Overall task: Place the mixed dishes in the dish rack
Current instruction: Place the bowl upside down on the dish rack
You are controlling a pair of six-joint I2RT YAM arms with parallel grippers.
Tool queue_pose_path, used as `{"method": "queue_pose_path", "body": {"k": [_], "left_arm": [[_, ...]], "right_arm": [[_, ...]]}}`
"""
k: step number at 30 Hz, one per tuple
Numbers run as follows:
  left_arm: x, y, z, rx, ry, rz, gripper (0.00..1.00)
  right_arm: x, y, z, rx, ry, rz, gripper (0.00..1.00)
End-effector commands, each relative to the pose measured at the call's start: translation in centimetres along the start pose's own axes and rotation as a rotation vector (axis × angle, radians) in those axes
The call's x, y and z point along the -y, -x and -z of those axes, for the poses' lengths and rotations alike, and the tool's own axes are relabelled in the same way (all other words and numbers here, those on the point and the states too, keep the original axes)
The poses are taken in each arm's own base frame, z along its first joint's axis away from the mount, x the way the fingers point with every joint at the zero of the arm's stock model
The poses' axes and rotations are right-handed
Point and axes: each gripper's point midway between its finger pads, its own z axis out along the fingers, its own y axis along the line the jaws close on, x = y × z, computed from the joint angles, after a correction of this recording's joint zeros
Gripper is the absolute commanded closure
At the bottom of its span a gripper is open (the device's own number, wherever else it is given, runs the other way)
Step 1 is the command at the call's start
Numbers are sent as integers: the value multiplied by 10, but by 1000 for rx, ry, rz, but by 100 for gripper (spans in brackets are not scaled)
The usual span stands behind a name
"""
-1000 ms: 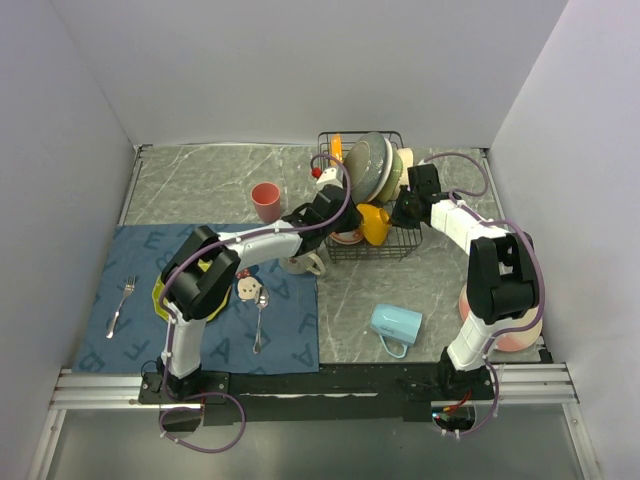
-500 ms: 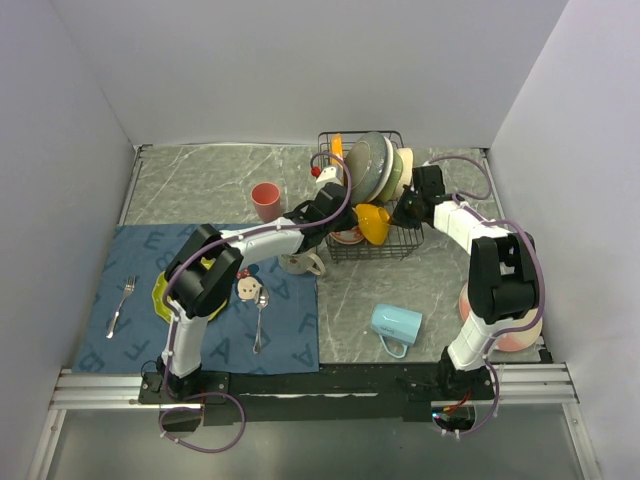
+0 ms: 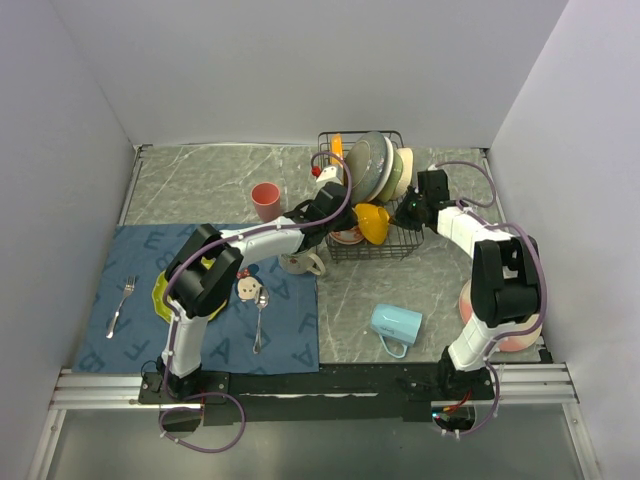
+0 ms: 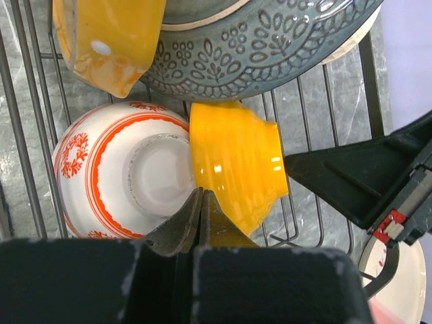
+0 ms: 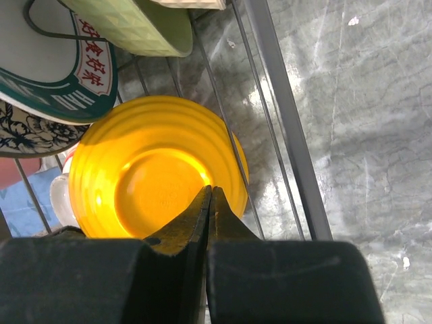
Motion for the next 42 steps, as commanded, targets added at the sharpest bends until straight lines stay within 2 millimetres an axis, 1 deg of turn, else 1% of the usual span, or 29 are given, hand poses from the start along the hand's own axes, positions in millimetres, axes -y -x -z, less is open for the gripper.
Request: {"method": "queue_pose_path", "body": {"k": [1, 7, 13, 14, 18, 22, 25, 28, 29, 30, 32, 33, 34, 36, 37, 38, 39, 40, 41, 42], "left_arm": [[18, -21, -3, -65, -68, -34, 99], [23, -22, -2, -63, -74, -53, 99], [17, -25, -4, -66, -47, -54, 99], [14, -26, -5, -69, -38, -53, 99], [8, -29, -7, -71, -16, -52, 99], [4, -33, -8, -80, 2, -53, 99], [2, -34, -8, -84, 7, -54, 99], [0, -37, -9, -90, 13, -56, 99], [-1, -37, -8, -92, 17, -57, 99], [-2, -38, -8, -95, 19, -57, 99], [0, -36, -5, -91, 10, -55, 99], [-1, -37, -4, -94, 10, -56, 99], [3, -33, 0, -86, -4, -54, 99], [4, -33, 4, -86, -22, -49, 90], [10, -29, 9, -77, -39, -46, 83], [12, -29, 11, -74, -49, -45, 62], [14, -28, 13, -72, -64, -45, 52], [19, -25, 17, -67, -80, -42, 46], [20, -26, 19, -70, -90, -42, 36], [23, -30, 21, -80, -106, -41, 32]], "right_arm": [[-39, 2, 26, 23, 129, 21, 100], [-35, 14, 40, 85, 88, 27, 100], [-32, 24, 51, 142, 63, 28, 100], [-35, 25, 54, 151, 69, 30, 100], [-32, 31, 58, 170, 41, 32, 100], [-21, 31, 55, 162, -23, 41, 100], [-13, 25, 45, 130, -51, 44, 100], [-12, 22, 36, 105, -56, 40, 100], [-11, 22, 35, 99, -59, 40, 97], [-11, 21, 33, 93, -58, 41, 89], [-13, 20, 31, 86, -46, 41, 79], [-15, 20, 30, 83, -40, 40, 77], [-15, 20, 29, 78, -36, 38, 76], [-18, 17, 28, 64, -20, 39, 76], [-19, 17, 27, 63, -14, 39, 77], [-19, 16, 27, 60, -8, 41, 79], [-21, 15, 27, 57, 3, 37, 80], [-22, 14, 28, 55, 9, 38, 81], [-23, 14, 29, 58, 14, 38, 82], [-22, 13, 29, 54, 15, 38, 83]]}}
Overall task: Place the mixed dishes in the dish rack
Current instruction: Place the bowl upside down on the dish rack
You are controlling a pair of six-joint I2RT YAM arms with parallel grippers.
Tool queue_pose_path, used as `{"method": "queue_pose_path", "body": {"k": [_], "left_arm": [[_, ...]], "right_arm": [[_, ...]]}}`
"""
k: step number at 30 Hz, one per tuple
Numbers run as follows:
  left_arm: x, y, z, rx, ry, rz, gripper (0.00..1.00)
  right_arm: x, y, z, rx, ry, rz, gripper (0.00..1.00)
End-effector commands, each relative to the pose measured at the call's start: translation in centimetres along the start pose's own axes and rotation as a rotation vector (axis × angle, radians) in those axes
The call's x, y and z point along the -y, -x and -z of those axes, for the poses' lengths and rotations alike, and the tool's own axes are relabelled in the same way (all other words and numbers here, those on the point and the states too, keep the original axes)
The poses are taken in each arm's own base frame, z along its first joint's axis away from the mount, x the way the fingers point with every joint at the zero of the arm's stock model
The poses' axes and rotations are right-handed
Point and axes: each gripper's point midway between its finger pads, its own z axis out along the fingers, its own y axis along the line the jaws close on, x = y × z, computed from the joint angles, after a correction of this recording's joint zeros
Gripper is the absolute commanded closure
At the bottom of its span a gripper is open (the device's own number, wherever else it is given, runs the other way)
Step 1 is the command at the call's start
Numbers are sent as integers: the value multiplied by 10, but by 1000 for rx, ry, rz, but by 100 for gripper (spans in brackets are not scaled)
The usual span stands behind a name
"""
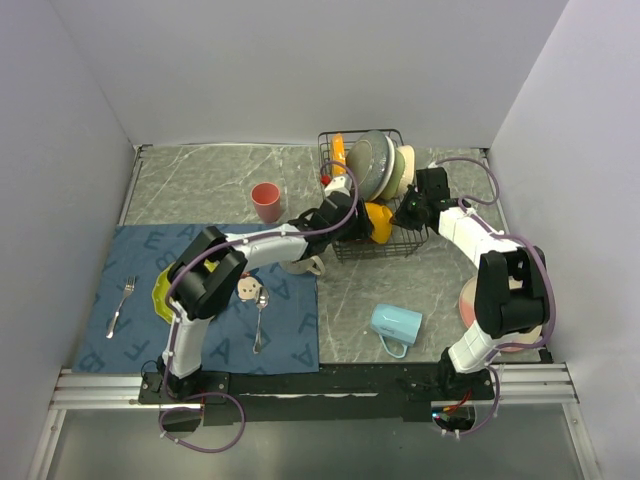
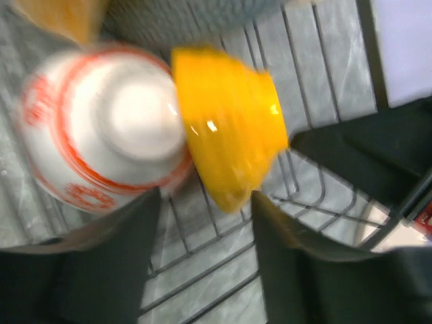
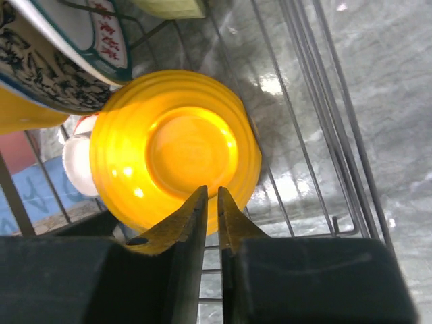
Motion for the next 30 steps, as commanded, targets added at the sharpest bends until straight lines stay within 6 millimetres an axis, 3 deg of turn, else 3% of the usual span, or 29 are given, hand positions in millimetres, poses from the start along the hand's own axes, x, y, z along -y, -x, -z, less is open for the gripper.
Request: {"method": "queue_pose_path", "body": {"k": [1, 4, 11, 19, 24, 30], "left_arm": [[19, -5, 18, -21, -79, -1, 29], [21, -12, 18, -31, -100, 10, 25], [25, -13, 14, -13, -138, 38, 43], [29, -6, 11, 37, -156, 111, 40], [29, 2, 7, 73, -144, 140, 50], [31, 2, 6, 81, -158, 164, 67]], "right_arm": [[-17, 13, 6, 32, 58, 7, 84], [-18, 13, 8, 33, 64, 10, 85], [-20, 10, 9, 23, 75, 9, 89], [-25, 1, 14, -15, 115, -2, 92], [-25, -10, 16, -40, 137, -31, 94], [-27, -1, 28, -3, 128, -39, 95]]}}
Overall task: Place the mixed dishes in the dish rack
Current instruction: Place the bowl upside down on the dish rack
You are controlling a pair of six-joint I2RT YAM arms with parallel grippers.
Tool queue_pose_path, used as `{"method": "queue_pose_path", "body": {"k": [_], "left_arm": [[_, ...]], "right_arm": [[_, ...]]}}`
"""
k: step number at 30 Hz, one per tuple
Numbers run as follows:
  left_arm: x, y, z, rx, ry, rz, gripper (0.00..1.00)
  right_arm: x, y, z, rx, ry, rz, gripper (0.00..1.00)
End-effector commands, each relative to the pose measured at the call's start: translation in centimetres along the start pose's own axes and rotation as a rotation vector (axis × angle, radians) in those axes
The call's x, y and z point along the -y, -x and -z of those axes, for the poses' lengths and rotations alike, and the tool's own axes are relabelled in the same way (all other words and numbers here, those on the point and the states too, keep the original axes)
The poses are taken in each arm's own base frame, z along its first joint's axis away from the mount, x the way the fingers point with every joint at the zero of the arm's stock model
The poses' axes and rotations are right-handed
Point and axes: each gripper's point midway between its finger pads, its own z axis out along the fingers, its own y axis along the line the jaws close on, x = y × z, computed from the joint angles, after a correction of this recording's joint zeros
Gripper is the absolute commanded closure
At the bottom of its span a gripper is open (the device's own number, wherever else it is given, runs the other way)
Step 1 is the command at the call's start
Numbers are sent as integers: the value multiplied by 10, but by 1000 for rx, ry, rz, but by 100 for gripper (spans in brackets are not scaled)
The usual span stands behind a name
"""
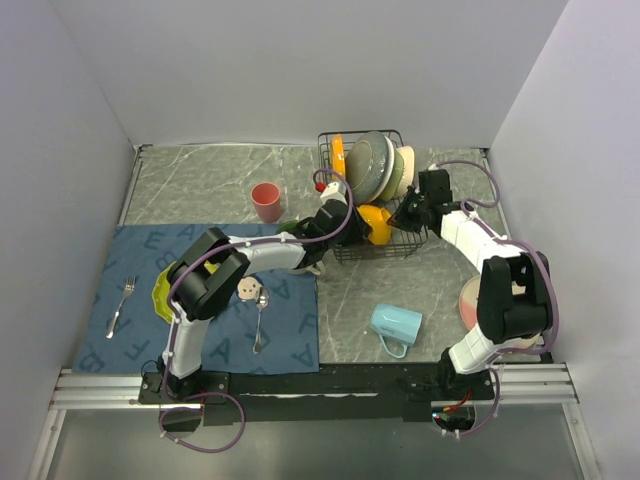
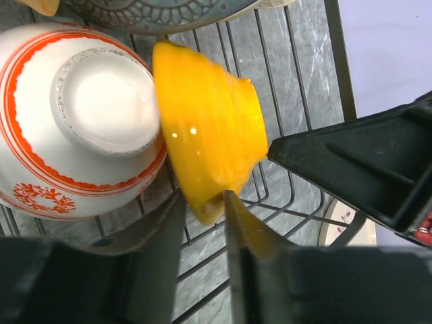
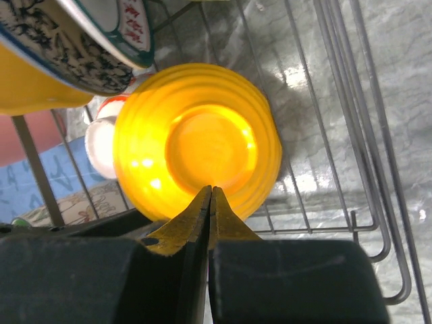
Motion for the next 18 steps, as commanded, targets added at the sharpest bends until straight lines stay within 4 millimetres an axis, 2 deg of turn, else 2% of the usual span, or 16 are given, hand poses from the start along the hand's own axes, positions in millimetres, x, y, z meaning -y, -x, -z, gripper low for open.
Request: {"method": "queue_pose_path", "body": {"k": [1, 2, 7, 13, 15, 17, 18], "left_arm": [[21, 12, 3, 47, -62, 40, 71], [22, 13, 4, 49, -62, 44, 78], [30, 18, 5, 44, -76, 51, 98], [39, 19, 1, 27, -90, 61, 99], [42, 21, 2, 31, -103, 67, 99], [43, 22, 2, 35, -109, 77, 99], [45, 24, 3, 39, -115, 81, 99]], "right_arm": [[-17, 9, 20, 41, 44, -11, 95], [-18, 10, 21, 45, 43, -11, 95], [-16, 21, 31, 88, 6, -24, 95], [-12, 34, 51, 158, -32, -46, 91], [-12, 40, 63, 193, -40, -47, 84], [-14, 46, 77, 230, -38, -43, 72], [-12, 47, 81, 237, -47, -44, 58]]}}
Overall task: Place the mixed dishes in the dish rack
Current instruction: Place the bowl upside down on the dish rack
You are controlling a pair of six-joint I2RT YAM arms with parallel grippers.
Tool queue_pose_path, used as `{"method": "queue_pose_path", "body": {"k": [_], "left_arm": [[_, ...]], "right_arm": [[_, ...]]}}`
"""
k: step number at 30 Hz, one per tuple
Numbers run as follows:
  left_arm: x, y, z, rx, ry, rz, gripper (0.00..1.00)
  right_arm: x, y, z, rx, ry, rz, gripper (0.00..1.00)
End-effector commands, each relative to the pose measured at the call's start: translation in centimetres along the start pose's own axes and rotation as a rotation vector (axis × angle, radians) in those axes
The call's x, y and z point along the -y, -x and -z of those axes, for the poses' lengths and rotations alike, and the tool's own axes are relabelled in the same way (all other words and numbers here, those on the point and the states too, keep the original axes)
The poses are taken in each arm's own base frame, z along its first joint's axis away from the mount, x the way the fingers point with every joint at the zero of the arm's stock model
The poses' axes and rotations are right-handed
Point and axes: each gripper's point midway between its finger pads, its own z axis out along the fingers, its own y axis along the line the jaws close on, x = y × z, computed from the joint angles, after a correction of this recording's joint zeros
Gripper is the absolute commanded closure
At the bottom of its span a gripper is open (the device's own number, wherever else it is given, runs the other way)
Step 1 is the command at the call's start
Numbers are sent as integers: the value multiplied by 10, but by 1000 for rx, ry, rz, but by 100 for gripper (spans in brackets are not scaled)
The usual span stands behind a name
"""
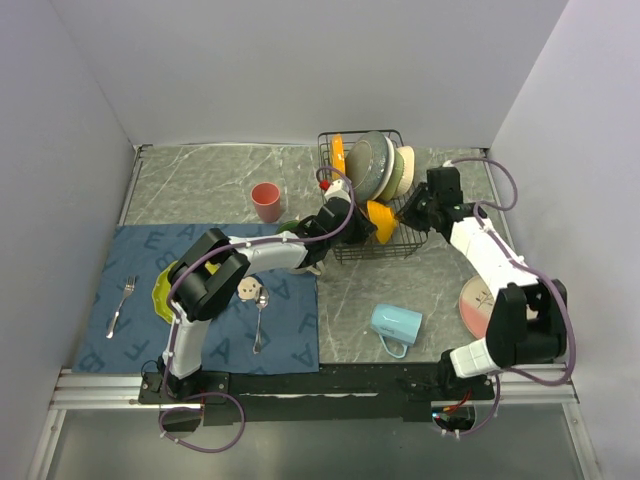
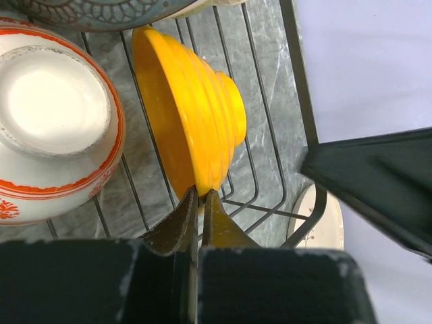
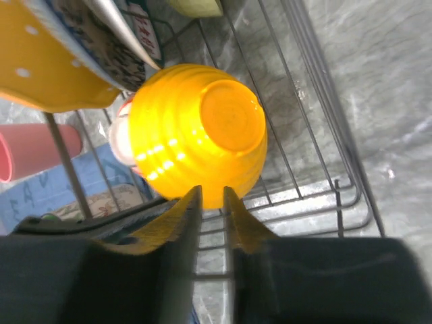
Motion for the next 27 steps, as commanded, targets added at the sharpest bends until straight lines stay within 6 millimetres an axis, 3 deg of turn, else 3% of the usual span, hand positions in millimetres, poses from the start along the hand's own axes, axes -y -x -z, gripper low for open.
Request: {"method": "queue_pose_path", "body": {"k": [1, 3, 12, 13, 18, 20, 23, 26, 27], "left_arm": [[24, 21, 1, 51, -54, 35, 99], [24, 22, 1, 52, -56, 43, 99], [22, 17, -6, 59, -135, 81, 99], [21, 15, -8, 57, -138, 81, 89], [17, 14, -14, 69, -139, 88, 64], [14, 12, -16, 69, -132, 91, 62], [12, 11, -18, 70, -131, 91, 65], [13, 11, -19, 69, -134, 89, 81], [13, 12, -19, 72, -136, 90, 92]], "right_arm": [[-11, 38, 40, 147, 10, -3, 53], [-15, 43, 51, 170, 24, -4, 46], [-24, 47, 79, 215, 89, -1, 44], [-24, 46, 80, 216, 91, -2, 44], [-24, 47, 88, 233, 93, 5, 44], [-22, 48, 90, 239, 91, 4, 44], [-21, 49, 93, 247, 89, 6, 44], [-20, 49, 93, 249, 87, 8, 45], [-20, 49, 93, 248, 86, 9, 45]]}}
